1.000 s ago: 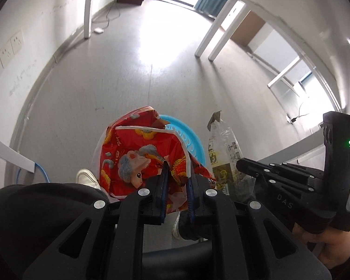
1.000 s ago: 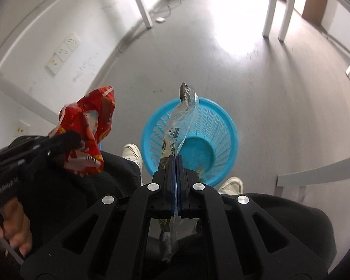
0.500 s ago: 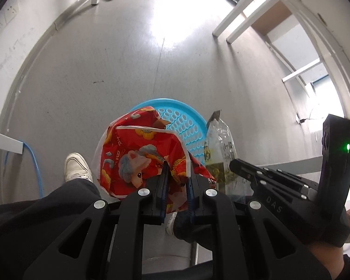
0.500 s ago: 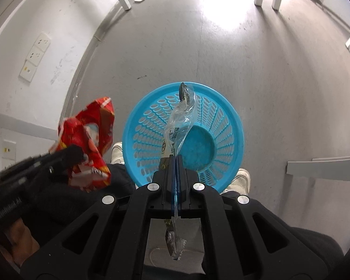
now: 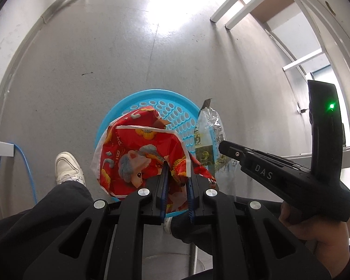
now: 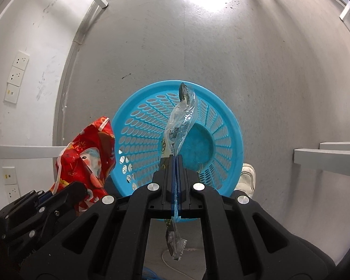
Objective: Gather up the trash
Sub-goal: 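Carry the red bag and clear bottle in both tools over the blue wastebasket, then open both tools to drop the bag and bottle into the wastebasket, then return both tools to the table toward the plastic wrap and cups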
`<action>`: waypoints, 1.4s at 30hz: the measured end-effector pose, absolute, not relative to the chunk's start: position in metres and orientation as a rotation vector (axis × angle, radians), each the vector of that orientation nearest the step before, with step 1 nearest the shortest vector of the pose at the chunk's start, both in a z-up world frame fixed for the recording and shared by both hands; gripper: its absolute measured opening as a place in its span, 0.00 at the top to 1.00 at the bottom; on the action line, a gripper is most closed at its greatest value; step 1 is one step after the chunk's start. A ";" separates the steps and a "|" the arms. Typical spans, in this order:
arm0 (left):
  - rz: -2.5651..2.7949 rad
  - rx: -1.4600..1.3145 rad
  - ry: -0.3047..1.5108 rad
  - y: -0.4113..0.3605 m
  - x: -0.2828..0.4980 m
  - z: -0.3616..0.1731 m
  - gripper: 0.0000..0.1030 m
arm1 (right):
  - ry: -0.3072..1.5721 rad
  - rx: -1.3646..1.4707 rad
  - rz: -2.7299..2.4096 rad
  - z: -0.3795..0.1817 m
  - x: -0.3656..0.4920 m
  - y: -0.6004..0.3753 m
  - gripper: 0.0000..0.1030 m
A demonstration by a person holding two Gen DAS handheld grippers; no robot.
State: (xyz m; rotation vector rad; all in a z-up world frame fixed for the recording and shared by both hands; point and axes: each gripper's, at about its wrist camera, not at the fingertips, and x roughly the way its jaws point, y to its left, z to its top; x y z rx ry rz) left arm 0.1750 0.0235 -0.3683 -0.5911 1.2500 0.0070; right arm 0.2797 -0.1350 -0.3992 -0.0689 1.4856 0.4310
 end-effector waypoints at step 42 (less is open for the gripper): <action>0.155 -0.257 0.890 -0.013 0.034 -0.204 0.49 | 1.205 -0.109 0.578 -0.227 0.128 -0.210 0.64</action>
